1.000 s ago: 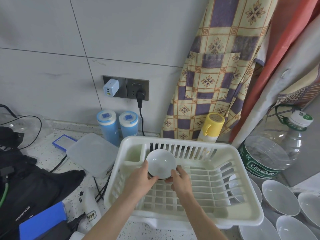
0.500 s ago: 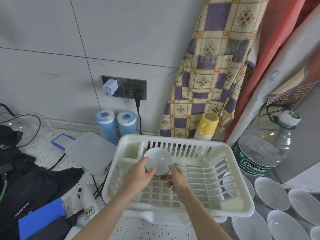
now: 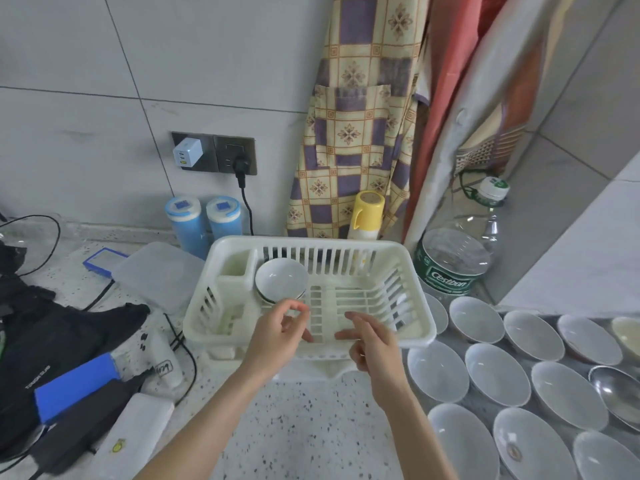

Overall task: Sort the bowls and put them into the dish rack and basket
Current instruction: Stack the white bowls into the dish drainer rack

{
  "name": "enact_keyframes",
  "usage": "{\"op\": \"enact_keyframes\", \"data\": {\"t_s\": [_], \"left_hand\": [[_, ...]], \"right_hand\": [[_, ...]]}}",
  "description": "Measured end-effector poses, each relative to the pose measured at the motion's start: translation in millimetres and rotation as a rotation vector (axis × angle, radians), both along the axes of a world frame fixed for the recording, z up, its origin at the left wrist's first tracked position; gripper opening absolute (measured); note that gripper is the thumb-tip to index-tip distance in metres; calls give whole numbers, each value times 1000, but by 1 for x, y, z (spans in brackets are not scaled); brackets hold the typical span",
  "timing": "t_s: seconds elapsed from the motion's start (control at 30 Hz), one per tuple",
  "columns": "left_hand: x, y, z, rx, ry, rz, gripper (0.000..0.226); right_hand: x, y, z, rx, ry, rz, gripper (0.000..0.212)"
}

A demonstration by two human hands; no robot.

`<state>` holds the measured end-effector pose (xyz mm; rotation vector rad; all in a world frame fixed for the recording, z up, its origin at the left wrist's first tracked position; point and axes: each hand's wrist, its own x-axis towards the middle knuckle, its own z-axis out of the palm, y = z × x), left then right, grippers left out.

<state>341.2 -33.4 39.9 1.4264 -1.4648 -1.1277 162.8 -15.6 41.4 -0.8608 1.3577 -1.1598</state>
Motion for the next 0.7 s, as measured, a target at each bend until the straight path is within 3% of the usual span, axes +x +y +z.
{"op": "enact_keyframes", "data": {"t_s": [0.2,0.43,0.53,0.7], "left_hand": [[-59,58,-23,189,57,-156,14],[-138,108,-63,567,-116,-275,30],[-167,124,-74,740,-50,-246,44],[-206,136,-90,855,52,-123,29]], "right_hand": [[-61,60,-16,81,-46,-228,18],[-144,116,-42,315,-111,-322,15],[-196,136,-50,466,-78,-240,26],[-250,165,-71,841,26,90,50]]}}
